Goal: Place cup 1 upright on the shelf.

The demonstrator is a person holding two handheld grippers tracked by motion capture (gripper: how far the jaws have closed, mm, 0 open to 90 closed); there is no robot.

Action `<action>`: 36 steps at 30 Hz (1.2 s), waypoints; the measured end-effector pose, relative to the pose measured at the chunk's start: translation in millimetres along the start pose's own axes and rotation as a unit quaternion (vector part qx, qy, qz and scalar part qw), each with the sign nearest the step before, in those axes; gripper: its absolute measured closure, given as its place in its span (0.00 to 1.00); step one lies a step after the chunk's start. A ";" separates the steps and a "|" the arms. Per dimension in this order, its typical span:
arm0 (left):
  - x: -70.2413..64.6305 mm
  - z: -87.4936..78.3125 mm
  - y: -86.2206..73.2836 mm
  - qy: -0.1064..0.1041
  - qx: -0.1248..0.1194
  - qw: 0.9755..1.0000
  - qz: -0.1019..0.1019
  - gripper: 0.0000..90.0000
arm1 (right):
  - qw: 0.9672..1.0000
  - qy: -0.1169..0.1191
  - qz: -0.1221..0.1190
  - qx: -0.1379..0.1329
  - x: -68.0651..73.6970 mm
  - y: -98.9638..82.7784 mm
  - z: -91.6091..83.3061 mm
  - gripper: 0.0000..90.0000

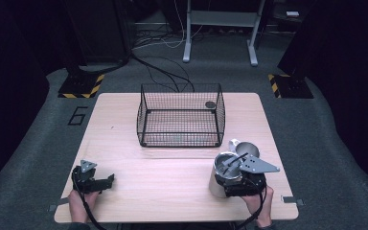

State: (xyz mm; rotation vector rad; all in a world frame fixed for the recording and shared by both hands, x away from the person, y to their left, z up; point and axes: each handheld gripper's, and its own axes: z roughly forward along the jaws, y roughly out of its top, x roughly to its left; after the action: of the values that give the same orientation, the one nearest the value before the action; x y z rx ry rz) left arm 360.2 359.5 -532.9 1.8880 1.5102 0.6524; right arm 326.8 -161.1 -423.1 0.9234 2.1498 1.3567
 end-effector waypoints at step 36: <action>-1.5 1.3 1.2 0.003 -0.001 1.000 0.004 0.01 | 1.000 0.015 -0.010 0.002 -5.4 26.1 19.5 0.04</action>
State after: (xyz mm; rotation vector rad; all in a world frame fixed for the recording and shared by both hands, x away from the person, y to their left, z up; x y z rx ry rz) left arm 361.6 357.6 -532.9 1.8922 1.5065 0.6631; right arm 351.4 -145.3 -407.7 0.8872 2.1779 1.3654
